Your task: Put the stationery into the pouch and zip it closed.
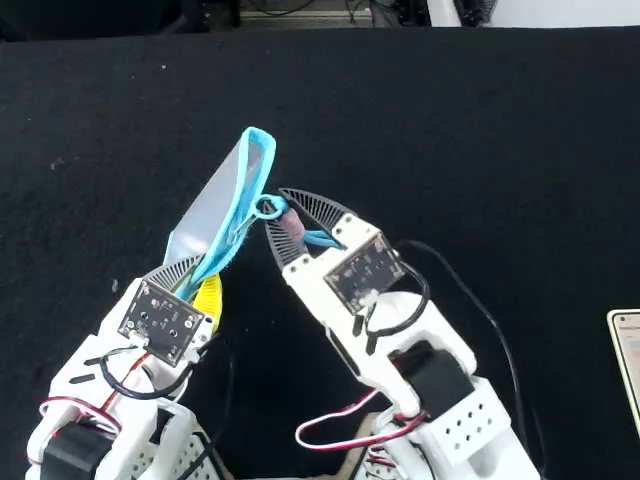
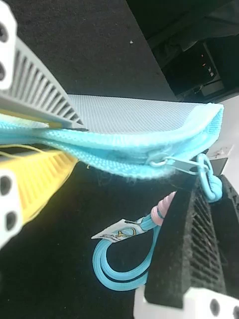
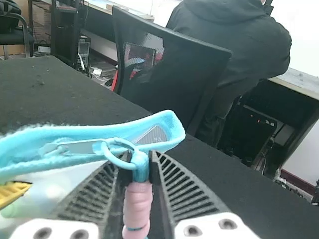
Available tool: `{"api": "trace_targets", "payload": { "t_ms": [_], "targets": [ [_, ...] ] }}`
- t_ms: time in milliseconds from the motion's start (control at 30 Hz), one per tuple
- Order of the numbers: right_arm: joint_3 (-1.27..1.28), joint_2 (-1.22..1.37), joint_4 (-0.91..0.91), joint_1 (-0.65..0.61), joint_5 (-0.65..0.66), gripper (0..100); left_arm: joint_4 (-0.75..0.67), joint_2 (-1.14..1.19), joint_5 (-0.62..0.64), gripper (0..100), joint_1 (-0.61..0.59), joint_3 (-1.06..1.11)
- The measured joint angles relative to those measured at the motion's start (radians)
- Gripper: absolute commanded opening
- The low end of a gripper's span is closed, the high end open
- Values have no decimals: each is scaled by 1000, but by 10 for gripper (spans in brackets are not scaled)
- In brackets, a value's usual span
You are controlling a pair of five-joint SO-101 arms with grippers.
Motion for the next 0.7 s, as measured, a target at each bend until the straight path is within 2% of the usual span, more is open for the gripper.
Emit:
{"api": "trace_targets", "payload": {
  "t_ms": [400,700],
  "targets": [
    [-204,299,-32,74,0,11,31,-2,-3,29,0,-5],
    [-358,537,-32,189,0,11,37,-2,-3,29,0,-5]
  ]
}}
